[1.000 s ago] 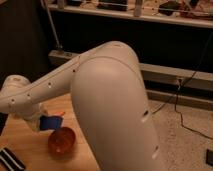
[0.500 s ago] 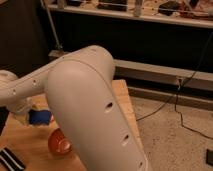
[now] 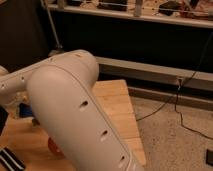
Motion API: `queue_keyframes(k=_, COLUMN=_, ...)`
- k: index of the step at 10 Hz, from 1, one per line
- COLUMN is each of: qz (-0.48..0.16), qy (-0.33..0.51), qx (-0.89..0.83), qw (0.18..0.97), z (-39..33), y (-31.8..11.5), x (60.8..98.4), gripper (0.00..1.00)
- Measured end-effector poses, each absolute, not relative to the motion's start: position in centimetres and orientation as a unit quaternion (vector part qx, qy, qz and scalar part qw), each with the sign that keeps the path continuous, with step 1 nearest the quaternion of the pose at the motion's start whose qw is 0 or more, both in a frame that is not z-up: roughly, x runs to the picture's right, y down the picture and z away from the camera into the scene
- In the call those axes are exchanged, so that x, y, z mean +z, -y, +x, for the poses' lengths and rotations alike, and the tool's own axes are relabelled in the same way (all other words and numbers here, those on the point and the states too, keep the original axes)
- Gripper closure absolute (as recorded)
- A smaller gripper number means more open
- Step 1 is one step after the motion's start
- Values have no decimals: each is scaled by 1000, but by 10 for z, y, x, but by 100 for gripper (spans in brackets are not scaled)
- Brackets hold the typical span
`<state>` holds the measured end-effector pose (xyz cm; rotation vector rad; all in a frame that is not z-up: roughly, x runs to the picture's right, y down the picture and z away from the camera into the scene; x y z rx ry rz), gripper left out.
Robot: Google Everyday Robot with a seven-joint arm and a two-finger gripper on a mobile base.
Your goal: Place the white sponge in the ceramic cup
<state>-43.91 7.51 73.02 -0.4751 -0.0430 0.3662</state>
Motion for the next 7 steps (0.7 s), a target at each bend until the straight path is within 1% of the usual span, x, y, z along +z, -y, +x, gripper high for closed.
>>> queue_keyframes(k=3, qz=-216, qy=42, qx=211, qw=952, z=-468, y=-44, x=736, gripper=77)
queue_keyframes(k=7, qz=-205, qy=52, qx=225, qw=951, z=-496, y=-33, x=750, gripper=77)
